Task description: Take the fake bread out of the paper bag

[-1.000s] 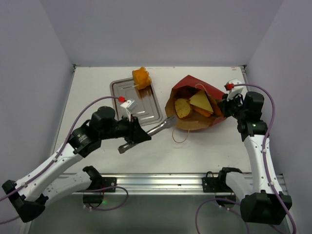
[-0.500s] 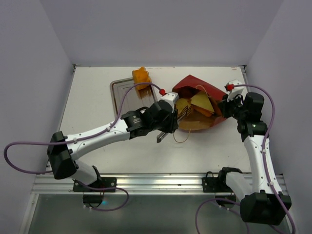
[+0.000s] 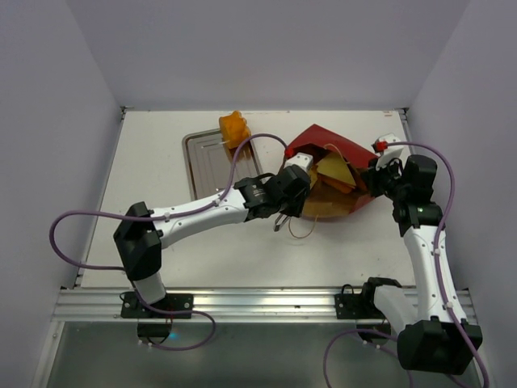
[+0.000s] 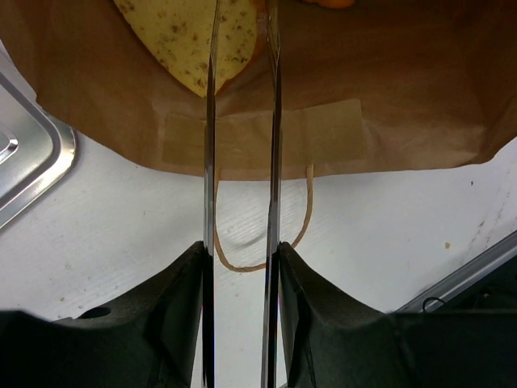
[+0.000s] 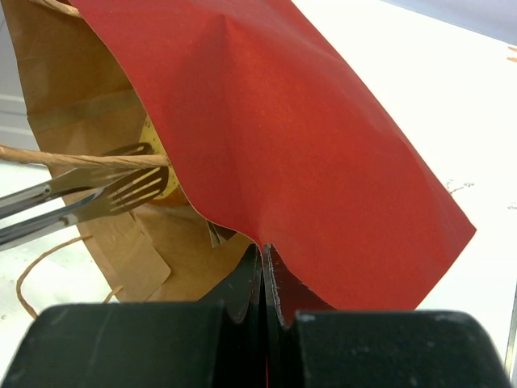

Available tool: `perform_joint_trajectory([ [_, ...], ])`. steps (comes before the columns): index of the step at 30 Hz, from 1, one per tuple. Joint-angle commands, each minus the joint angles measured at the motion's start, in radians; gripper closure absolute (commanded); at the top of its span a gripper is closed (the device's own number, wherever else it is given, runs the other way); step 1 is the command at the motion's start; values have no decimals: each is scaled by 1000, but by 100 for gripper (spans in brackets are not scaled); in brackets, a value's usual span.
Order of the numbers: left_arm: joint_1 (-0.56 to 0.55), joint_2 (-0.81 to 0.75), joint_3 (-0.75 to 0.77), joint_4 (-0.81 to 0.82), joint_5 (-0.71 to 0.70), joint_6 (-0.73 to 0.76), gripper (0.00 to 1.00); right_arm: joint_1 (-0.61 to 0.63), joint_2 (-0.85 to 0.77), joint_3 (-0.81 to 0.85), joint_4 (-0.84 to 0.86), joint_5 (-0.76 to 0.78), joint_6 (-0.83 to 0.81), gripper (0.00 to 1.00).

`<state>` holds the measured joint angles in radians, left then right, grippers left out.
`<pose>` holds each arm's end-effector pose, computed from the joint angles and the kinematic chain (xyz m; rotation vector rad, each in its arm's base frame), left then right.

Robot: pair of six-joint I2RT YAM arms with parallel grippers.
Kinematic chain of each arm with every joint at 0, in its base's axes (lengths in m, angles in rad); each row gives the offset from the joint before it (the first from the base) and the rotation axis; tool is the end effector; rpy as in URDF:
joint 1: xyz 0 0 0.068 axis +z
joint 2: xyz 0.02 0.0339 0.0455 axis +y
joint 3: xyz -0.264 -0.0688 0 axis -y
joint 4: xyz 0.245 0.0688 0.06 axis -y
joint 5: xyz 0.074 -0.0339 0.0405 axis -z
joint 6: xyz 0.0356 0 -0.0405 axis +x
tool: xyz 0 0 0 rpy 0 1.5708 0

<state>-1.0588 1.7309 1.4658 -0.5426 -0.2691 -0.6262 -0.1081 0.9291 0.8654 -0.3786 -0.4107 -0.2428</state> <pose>0.1989 -0.3346 0.2896 0.3871 2.3676 -0.5014 0.2070 -0.0082 0.3236 -0.3900 1.9399 0.1856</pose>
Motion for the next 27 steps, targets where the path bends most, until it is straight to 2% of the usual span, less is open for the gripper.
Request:
perform_joint_trajectory([
  [1,-13,16,83,0,-67,25,57,-12,-15,-12,33,6,7,100],
  [27,-52,217,287,-122,-206,68,53,-12,-27,-31,41,-16,16,100],
])
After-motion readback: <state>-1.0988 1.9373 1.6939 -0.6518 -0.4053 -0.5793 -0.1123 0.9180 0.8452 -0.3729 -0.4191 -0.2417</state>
